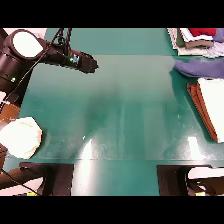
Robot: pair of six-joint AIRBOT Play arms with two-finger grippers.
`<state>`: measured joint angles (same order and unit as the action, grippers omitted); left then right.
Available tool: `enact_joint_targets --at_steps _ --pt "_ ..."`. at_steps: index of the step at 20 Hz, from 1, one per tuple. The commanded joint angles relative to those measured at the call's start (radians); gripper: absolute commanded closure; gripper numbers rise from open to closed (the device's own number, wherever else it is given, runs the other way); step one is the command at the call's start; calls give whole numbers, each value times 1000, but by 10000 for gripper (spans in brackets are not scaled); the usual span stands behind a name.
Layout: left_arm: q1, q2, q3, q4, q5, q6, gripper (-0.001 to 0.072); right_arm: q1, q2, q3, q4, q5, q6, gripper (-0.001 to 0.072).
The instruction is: Fold the shirts.
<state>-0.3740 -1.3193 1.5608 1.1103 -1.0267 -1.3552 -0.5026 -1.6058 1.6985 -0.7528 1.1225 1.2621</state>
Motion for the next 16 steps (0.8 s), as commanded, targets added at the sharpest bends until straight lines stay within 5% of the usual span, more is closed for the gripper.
enact_joint_targets --at_steps 1,8,16 --pt "-6 0 0 0 5 -2 682 -22 -6 97 0 -46 -11 693" --pt "-6 0 0 0 -2 -2 682 -53 1 378 2 84 -14 693" --pt "-6 0 0 0 -7 1 682 -149 242 89 -11 183 -59 693"
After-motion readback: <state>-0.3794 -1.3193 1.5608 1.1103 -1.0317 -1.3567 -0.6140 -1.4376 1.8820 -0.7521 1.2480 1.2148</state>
